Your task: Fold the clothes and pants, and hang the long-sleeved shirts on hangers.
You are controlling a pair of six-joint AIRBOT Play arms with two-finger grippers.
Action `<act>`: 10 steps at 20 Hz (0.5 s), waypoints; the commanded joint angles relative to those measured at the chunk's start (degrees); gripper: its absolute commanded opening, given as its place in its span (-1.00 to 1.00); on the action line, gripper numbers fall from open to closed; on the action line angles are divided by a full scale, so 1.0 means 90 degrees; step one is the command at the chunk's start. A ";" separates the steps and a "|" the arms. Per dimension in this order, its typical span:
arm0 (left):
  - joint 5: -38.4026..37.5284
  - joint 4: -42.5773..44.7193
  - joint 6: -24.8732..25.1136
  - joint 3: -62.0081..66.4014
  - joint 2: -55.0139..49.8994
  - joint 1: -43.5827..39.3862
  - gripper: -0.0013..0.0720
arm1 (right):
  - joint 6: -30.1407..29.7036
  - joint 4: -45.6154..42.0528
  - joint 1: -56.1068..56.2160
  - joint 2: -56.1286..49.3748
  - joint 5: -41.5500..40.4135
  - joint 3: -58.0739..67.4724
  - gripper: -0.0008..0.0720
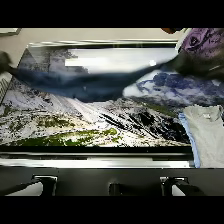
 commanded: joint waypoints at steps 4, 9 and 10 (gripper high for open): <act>-0.0036 0.0563 -0.0342 0.0644 0.2302 0.0342 -0.92 | 0.0296 -0.2169 -0.0901 0.1362 0.0240 0.2679 -0.90; 0.0189 0.1231 -0.1156 0.0644 0.3084 0.0342 -0.92 | 0.0668 -0.2606 -0.0901 0.1700 -0.0024 0.2691 -0.90; 0.0189 0.1212 -0.1156 0.0595 0.3031 0.0335 -0.92 | 0.0821 -0.2526 -0.0901 0.1552 -0.0015 0.2691 -0.90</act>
